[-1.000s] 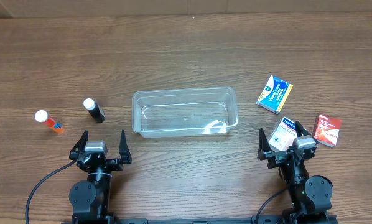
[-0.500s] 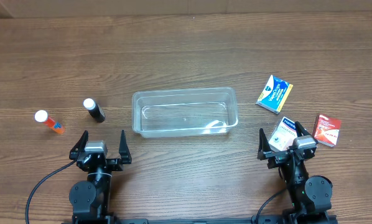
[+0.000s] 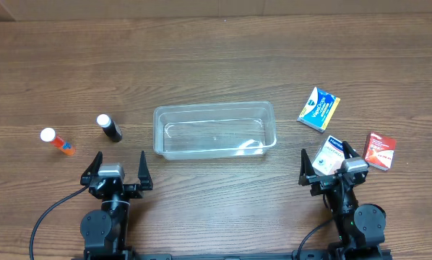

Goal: Pack container

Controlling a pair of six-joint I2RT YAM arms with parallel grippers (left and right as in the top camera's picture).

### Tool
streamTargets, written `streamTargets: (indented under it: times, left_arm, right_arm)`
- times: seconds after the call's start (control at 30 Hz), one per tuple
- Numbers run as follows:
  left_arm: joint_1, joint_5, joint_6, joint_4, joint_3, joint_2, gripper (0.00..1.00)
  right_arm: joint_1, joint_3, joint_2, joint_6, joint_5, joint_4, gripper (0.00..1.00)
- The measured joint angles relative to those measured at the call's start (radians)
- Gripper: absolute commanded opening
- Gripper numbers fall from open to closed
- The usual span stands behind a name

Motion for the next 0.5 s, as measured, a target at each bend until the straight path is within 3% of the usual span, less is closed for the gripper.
streamTargets:
  times: [0.17,0.3,0.43,0.5]
  left_arm:
    - [0.0,-0.003,-0.038,-0.098,0.047,0.001,1.0]
    - [0.0,-0.005,-0.064,-0.259,0.279,0.126,1.0]
    - [0.0,-0.012,-0.087,-0.516,0.647,0.522,1.0]
    - [0.0,-0.01,-0.091,-0.724,0.827,0.724,1.0]
  right_arm:
    - [0.0,0.094,0.023,0.066,0.002,-0.15,1.0]
    - [0.0,0.344,0.249,0.145,-0.004,-0.275,1.0]
    - [0.0,0.689,0.618,0.171,-0.048,-0.52,1.0]
    - [-0.001,0.874,0.811,0.172,-0.059,-0.664,1.0]
